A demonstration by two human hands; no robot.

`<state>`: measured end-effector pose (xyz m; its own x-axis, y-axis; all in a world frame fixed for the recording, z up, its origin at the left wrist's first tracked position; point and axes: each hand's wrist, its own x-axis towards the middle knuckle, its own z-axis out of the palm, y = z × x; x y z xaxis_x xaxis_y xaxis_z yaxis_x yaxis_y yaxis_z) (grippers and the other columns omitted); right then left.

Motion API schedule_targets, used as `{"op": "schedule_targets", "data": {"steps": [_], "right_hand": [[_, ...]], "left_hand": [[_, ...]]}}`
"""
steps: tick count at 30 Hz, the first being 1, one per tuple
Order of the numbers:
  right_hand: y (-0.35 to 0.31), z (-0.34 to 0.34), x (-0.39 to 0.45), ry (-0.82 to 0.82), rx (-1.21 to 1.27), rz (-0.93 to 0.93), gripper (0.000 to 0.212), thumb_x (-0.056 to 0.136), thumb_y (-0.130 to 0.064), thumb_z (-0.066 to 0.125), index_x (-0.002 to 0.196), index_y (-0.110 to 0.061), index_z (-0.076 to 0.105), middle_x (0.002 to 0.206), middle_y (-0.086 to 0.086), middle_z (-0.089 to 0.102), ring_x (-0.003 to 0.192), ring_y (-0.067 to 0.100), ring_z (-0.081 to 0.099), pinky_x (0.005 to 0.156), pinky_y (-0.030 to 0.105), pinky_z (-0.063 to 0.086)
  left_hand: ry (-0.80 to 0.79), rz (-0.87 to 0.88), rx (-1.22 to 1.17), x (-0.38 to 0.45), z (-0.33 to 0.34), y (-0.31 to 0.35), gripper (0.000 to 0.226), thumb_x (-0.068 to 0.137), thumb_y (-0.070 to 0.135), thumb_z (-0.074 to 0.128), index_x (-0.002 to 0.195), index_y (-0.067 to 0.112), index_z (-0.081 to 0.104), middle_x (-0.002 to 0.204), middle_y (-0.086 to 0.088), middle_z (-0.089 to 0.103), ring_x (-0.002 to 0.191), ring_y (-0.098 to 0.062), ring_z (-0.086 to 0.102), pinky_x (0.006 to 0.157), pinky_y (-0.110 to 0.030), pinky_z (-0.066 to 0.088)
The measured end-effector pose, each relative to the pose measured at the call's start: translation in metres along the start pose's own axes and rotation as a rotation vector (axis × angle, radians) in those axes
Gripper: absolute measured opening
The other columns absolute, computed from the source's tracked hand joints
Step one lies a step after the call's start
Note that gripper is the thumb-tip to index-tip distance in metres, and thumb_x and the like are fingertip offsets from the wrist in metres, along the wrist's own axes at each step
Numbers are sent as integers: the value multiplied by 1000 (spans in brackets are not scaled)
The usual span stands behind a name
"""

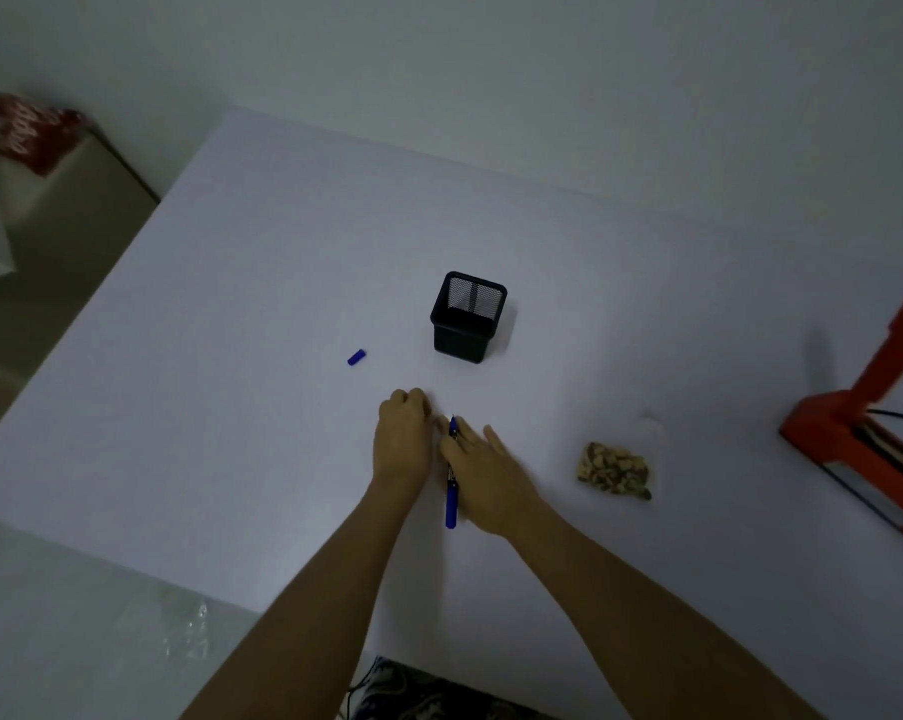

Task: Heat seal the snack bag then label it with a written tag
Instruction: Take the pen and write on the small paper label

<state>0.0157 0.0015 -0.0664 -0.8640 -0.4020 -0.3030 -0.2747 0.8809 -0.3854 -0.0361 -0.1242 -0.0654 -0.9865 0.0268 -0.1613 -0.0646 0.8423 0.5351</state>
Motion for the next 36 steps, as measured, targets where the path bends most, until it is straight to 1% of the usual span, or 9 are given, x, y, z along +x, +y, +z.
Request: {"op": "schedule_targets", "data": {"steps": [6, 15, 21, 25, 27, 29, 31, 34, 36], "right_hand": [[1, 2, 2, 20, 10, 7, 66, 89, -7, 56, 147, -8, 24, 160, 12, 16, 149, 22, 8, 121, 42, 2], [3, 14, 6, 84, 2, 4, 45, 93, -14, 54, 135, -9, 39, 157, 12, 26, 148, 23, 16, 120, 44, 9], [2, 8, 4, 48, -7, 1, 45, 95, -19, 52, 137, -9, 38, 158, 12, 24, 148, 24, 16, 120, 45, 9], [0, 4, 2, 50, 4, -12, 42, 95, -19, 53, 133, -9, 40, 155, 11, 30, 146, 23, 22, 120, 49, 16], [0, 0, 2, 64, 51, 11, 45, 94, -17, 53, 135, -8, 39, 141, 10, 47, 136, 23, 38, 119, 44, 20], [-5, -8, 4, 132, 162, 61, 37, 89, -11, 57, 123, -9, 44, 108, 8, 60, 103, 24, 57, 106, 38, 32], [-13, -18, 9, 199, 242, 116, 23, 84, -8, 60, 97, -13, 42, 80, 3, 57, 74, 25, 57, 89, 31, 40], [-22, -23, 17, 277, 353, 244, 26, 84, -5, 59, 85, -15, 35, 70, 3, 55, 61, 18, 53, 58, 27, 44], [-24, -23, 21, 346, 429, 303, 23, 86, -4, 58, 82, -14, 37, 68, 6, 58, 57, 15, 50, 52, 29, 45]], "left_hand": [[-117, -100, -95, 11, -1, -1, 19, 92, 6, 52, 109, -2, 57, 105, -18, 63, 95, -29, 60, 76, -26, 42], [-138, -41, 22, 16, -7, 1, 8, 90, 4, 54, 94, 1, 61, 99, -17, 59, 77, -18, 51, 70, -23, 41], [-203, -108, -76, 20, -12, 0, 14, 92, 12, 56, 100, 1, 61, 94, -11, 63, 86, -24, 61, 72, -26, 45], [-255, -145, -61, 24, -17, -1, 15, 89, 17, 61, 77, 8, 61, 75, -9, 60, 68, -17, 55, 54, -17, 38], [-254, -175, -102, 24, -18, -3, 18, 88, 20, 64, 75, 7, 65, 68, -4, 58, 59, -11, 51, 51, -13, 36], [-260, -212, -132, 24, -19, -4, 20, 86, 19, 64, 76, 3, 68, 64, -3, 58, 56, -9, 49, 51, -14, 37], [-281, -259, -162, 23, -20, -1, 19, 82, 13, 62, 72, -2, 69, 66, -12, 63, 58, -15, 52, 54, -19, 42], [-297, -283, -228, 22, -26, 5, 17, 76, 6, 60, 63, 1, 69, 63, -12, 65, 58, -17, 57, 58, -23, 48], [-297, -281, -274, 23, -28, 6, 16, 76, 8, 62, 65, 0, 70, 65, -13, 67, 60, -19, 59, 65, -29, 53]]}}
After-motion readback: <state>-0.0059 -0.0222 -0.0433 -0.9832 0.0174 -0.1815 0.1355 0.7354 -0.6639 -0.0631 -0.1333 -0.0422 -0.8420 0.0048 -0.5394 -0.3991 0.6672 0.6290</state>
